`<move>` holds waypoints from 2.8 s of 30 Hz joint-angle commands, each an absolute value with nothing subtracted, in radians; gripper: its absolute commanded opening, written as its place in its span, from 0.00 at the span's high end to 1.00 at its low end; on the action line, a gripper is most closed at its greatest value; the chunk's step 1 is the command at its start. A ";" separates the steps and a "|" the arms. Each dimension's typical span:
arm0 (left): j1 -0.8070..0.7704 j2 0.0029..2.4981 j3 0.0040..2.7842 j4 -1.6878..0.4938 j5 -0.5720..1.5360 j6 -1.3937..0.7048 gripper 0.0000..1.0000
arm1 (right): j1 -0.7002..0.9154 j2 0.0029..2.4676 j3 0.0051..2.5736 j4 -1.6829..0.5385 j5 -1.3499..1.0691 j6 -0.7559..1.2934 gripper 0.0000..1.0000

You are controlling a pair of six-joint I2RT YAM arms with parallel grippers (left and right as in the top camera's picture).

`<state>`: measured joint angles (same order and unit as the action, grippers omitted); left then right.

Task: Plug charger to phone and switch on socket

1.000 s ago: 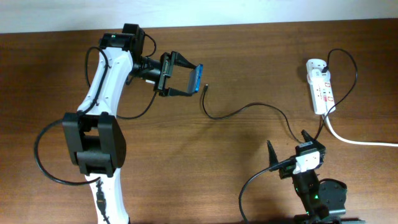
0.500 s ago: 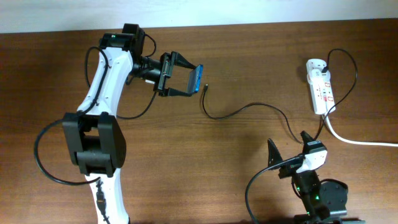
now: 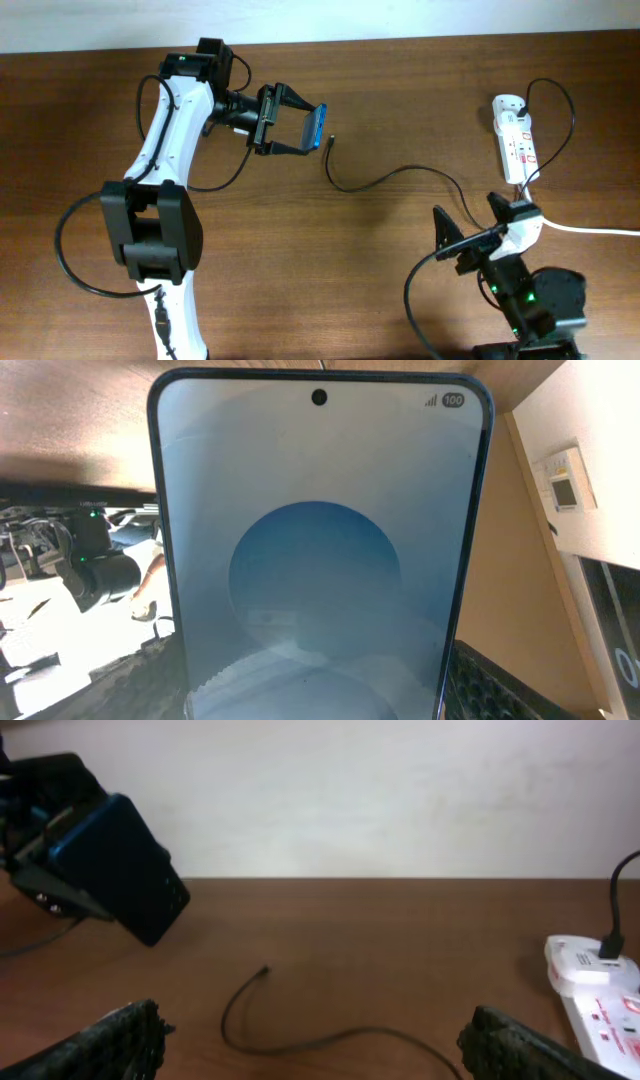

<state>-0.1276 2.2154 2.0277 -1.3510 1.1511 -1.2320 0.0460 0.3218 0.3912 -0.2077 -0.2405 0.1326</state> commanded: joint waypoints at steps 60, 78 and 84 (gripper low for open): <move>-0.262 2.204 2.060 -1.310 0.533 -1.288 1.00 | 0.244 1.359 1.068 -0.440 -0.533 0.545 0.22; -0.302 2.204 2.060 -1.326 0.580 -1.291 1.00 | 0.435 1.579 1.068 -0.240 -0.299 0.808 0.58; -0.323 2.204 2.060 -1.322 0.588 -1.317 1.00 | 0.458 1.617 1.068 -0.185 -0.294 0.844 0.69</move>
